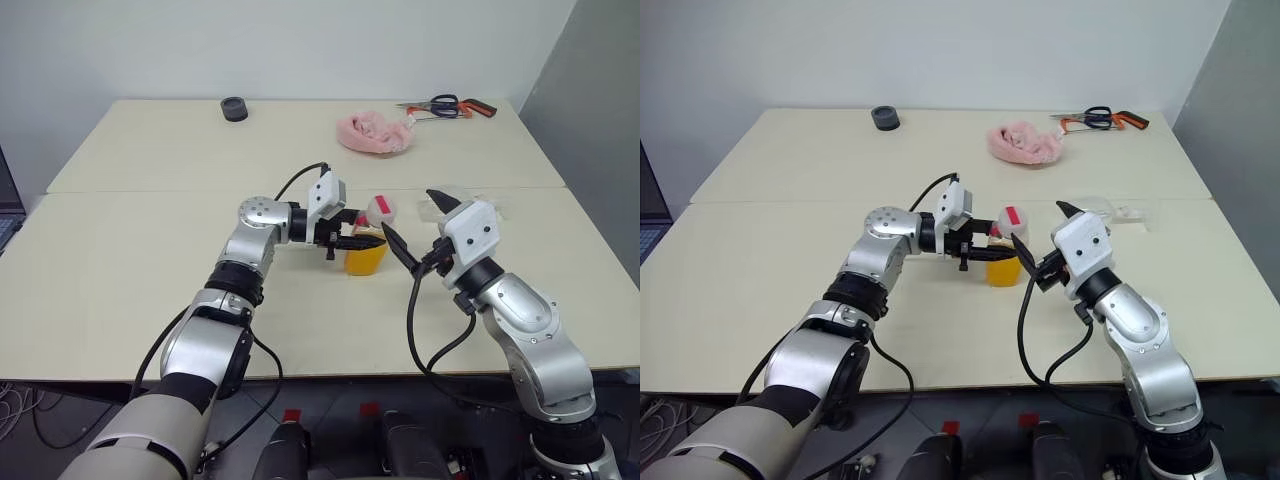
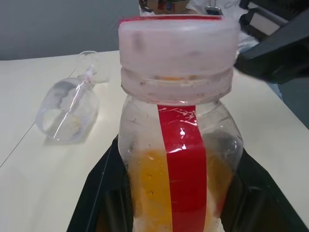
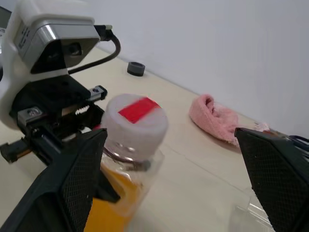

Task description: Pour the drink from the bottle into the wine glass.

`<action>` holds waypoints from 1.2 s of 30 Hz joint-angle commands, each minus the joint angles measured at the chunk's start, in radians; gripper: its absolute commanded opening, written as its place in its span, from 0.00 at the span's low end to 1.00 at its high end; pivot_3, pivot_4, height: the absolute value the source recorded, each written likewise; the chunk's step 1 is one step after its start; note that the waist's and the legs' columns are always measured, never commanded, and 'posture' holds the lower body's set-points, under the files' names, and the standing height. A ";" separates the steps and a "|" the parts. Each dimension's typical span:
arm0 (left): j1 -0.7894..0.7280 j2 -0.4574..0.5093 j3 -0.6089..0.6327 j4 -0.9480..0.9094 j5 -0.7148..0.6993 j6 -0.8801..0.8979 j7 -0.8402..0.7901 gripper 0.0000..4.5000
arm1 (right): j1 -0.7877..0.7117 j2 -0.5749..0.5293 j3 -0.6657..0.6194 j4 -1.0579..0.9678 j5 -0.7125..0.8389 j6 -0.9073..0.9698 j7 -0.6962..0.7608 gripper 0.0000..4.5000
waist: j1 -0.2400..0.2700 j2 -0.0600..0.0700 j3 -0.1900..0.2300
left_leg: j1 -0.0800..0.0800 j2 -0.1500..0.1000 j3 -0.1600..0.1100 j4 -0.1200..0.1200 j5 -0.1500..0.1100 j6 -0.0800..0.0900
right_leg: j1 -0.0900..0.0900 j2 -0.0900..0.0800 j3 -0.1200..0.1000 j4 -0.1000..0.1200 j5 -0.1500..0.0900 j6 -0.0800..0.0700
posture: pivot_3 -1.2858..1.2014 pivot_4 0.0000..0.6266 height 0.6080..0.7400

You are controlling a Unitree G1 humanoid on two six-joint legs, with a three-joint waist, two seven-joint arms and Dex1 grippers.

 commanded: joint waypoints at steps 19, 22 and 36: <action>-0.017 -0.001 0.010 -0.005 -0.003 -0.021 0.006 0.38 | -0.087 0.017 -0.004 0.068 -0.060 -0.017 -0.039 1.00 | 0.006 0.000 0.000 | 0.000 -0.001 0.000 0.000 0.000 0.000 | 0.000 0.000 0.000 0.000 0.000 0.000 | 0.52 0.24 1.00; -0.018 -0.001 0.010 -0.004 -0.003 -0.021 0.006 0.38 | -0.072 0.008 -0.025 0.048 -0.050 -0.007 -0.036 1.00 | 0.007 0.000 0.000 | 0.000 -0.001 0.000 0.000 0.000 0.000 | 0.000 0.000 0.000 0.000 0.000 0.000 | 0.52 0.24 1.00; -0.028 -0.001 0.012 0.012 -0.001 -0.029 0.005 0.38 | -0.027 -0.026 -0.065 -0.040 0.044 0.033 0.026 1.00 | 0.006 0.000 0.000 | 0.000 0.000 0.000 0.000 0.000 0.000 | 0.000 0.000 0.000 0.000 0.000 0.000 | 0.52 0.24 1.00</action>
